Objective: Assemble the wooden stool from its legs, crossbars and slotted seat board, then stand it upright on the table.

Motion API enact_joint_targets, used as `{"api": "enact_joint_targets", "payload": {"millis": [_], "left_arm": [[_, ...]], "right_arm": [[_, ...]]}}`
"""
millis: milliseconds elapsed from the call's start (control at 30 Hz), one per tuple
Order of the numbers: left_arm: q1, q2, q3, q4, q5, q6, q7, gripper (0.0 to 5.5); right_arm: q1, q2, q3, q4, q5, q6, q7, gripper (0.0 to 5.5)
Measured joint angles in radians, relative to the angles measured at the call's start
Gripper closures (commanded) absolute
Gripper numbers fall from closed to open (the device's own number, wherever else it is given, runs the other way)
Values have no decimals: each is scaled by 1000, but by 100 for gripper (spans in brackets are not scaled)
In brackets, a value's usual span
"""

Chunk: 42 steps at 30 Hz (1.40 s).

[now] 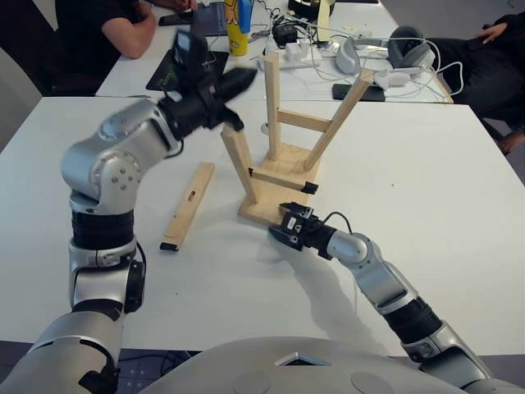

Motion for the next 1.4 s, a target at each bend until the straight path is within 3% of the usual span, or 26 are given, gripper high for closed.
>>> {"api": "enact_joint_targets", "payload": {"millis": [200, 367, 467, 667, 867, 1067, 1400], "left_arm": [[-82, 32, 156, 49, 41, -110, 52, 447], [151, 145, 161, 126, 97, -73, -34, 389], [310, 145, 115, 116, 116, -14, -51, 347], [439, 117, -16, 46, 246, -4, 11, 260], [474, 87, -88, 64, 399, 18, 127, 185], [515, 84, -126, 61, 440, 69, 116, 109], [528, 88, -94, 68, 441, 134, 86, 102]], "right_arm": [[0, -1, 1, 8, -2, -13, -3, 213], [10, -1, -1, 15, -1, -35, -20, 213], [15, -1, -3, 16, -1, -47, -26, 213], [17, -2, -4, 25, 1, -67, -28, 213], [14, -1, -2, 26, 0, -68, -26, 213], [10, -1, 6, 24, -3, -67, -24, 213], [11, 1, 35, -14, -3, -29, -14, 213]]}}
